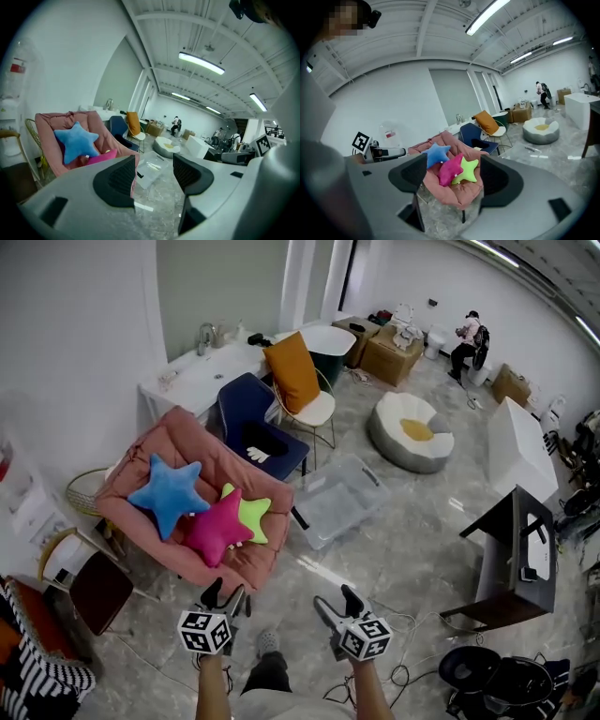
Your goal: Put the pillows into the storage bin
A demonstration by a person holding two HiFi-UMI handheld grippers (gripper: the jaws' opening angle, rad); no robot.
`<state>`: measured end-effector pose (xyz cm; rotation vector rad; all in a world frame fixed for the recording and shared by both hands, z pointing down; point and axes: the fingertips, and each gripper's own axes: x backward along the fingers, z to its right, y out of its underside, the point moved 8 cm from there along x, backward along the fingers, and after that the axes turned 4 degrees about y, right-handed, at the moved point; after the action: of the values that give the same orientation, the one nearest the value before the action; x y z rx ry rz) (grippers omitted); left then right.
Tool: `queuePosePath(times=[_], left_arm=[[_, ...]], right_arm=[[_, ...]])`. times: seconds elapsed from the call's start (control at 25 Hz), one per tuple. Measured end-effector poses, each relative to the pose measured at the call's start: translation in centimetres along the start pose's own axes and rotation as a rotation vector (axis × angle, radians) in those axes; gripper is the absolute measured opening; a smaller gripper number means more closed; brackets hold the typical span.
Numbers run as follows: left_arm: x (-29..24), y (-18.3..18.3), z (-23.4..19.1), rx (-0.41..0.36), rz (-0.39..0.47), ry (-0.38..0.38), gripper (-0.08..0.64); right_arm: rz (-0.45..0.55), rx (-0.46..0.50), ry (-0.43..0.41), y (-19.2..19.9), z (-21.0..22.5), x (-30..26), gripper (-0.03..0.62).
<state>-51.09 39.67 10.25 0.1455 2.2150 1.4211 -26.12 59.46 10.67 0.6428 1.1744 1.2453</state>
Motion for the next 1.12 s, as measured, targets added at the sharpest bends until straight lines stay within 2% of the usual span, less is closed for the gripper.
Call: queuePosePath(times=[0.28, 0.48, 0.68, 0.92, 1.12], left_arm=[[-1.8, -3.0, -7.1, 0.06, 0.005, -0.05, 0.239], [-1.9, -4.5, -10.6, 0.088, 0.019, -0.097, 0.239], [-2.2, -4.6, -13.5, 0.12, 0.019, -0.134, 0.239], [-1.6, -4.6, -15.8, 0.161, 0.024, -0.197, 0.239], [-1.3, -4.1, -17.4, 0.195, 0.043, -0.291, 0.239]], right_arm=[[-0.053, 0.019, -0.06, -3.5, -1.3, -9.5, 0.334], [-0.08, 0.029, -0.102, -5.0, -2.4, -14.2, 0.334], [-0.121, 0.029, -0.132, -4.4, -2.9, -18.2, 0.334], [-0.179, 0.072, -0.213, -4.4, -4.2, -23.0, 0.334], [-0.233, 0.083, -0.299, -4.3, -4.3, -28.6, 0.334]])
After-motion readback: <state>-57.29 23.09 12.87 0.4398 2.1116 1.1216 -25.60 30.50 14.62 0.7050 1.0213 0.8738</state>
